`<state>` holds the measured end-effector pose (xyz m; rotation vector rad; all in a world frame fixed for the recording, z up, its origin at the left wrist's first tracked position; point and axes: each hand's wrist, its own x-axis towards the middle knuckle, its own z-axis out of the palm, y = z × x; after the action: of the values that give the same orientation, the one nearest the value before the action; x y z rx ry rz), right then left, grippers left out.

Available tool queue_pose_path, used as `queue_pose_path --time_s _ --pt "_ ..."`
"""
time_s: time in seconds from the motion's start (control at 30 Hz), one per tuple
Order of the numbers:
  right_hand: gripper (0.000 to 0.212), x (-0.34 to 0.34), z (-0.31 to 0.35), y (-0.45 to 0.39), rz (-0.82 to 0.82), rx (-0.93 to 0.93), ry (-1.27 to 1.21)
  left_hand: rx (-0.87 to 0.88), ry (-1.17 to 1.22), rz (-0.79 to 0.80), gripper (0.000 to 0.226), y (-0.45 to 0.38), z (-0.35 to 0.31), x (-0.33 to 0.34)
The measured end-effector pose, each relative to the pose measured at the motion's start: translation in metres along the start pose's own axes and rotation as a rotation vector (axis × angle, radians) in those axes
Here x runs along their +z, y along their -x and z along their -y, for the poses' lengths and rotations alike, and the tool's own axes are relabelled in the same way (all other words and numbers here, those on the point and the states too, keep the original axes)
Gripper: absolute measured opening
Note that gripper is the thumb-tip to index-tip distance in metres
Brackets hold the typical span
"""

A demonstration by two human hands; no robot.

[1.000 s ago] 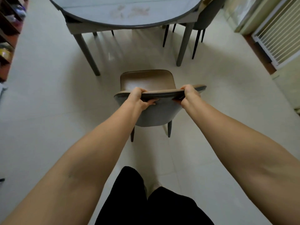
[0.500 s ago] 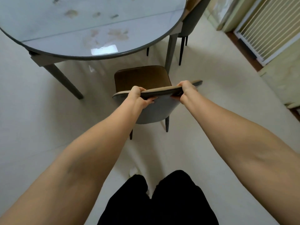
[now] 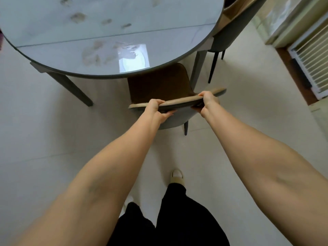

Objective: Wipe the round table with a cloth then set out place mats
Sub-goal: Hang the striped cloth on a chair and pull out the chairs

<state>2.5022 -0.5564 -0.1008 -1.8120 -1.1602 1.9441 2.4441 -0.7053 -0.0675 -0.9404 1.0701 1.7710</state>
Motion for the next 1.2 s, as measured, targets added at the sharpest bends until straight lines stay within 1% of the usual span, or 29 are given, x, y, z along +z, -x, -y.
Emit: queue_pose_path --time_s 0.1,0.17,0.33,0.4,0.47,0.5,0.57,0.63,0.7,0.73,0.77,0.8,0.9,0.97,1.07,1.13,1.2 --pt "0.040 -0.002 0.043 -0.034 0.046 -0.034 -0.018 0.032 0.020 -0.003 0.040 -0.023 -0.002 0.048" --pt "0.042 0.001 0.058 -0.049 0.069 -0.056 -0.006 0.059 0.028 -0.006 0.040 -0.034 -0.007 0.067" --pt "0.041 0.004 0.075 -0.076 0.132 -0.037 0.020 0.092 0.084 0.032 0.038 -0.059 -0.007 0.088" --pt "0.034 0.005 0.079 -0.080 0.124 -0.043 0.032 0.094 0.091 0.047 0.039 -0.063 -0.008 0.091" --pt "0.026 0.001 0.079 -0.083 0.123 -0.040 0.049 0.090 0.027 0.047 0.039 -0.065 -0.004 0.089" --pt "0.026 -0.001 0.077 -0.083 0.125 -0.041 0.052 0.094 -0.023 0.042 0.037 -0.064 -0.002 0.084" --pt "0.037 -0.006 0.071 -0.080 0.132 -0.056 0.074 0.123 -0.138 0.048 0.037 -0.059 0.002 0.068" --pt "0.048 -0.009 0.059 -0.072 0.151 -0.067 0.087 0.180 -0.325 0.048 0.035 -0.046 0.003 0.041" --pt "0.053 -0.008 0.049 -0.063 0.194 -0.066 0.109 0.240 -0.516 -0.003 0.021 -0.032 0.002 0.012" --pt "0.054 -0.005 0.042 -0.056 0.232 -0.065 0.161 0.275 -0.580 -0.051 0.013 -0.022 -0.001 -0.007" --pt "0.053 0.002 0.032 -0.042 0.287 -0.077 0.264 0.321 -0.611 -0.105 0.008 -0.009 -0.004 -0.034" --pt "0.050 0.009 0.022 -0.027 0.350 -0.092 0.401 0.362 -0.616 -0.146 0.008 0.003 -0.006 -0.061" --pt "0.035 0.033 -0.017 0.023 0.550 -0.173 0.745 0.440 -0.535 -0.270 0.010 0.043 0.000 -0.137" --pt "0.027 0.045 -0.065 0.077 0.710 -0.250 0.929 0.490 -0.436 -0.353 0.011 0.083 0.020 -0.203" --pt "0.027 0.052 -0.137 0.159 0.929 -0.334 1.108 0.538 -0.273 -0.453 0.012 0.140 0.065 -0.293" --pt "0.026 0.044 -0.196 0.214 1.063 -0.356 1.230 0.529 -0.153 -0.492 0.011 0.183 0.108 -0.358" --pt "0.021 0.030 -0.249 0.265 1.198 -0.344 1.305 0.529 -0.067 -0.533 0.013 0.224 0.147 -0.414"
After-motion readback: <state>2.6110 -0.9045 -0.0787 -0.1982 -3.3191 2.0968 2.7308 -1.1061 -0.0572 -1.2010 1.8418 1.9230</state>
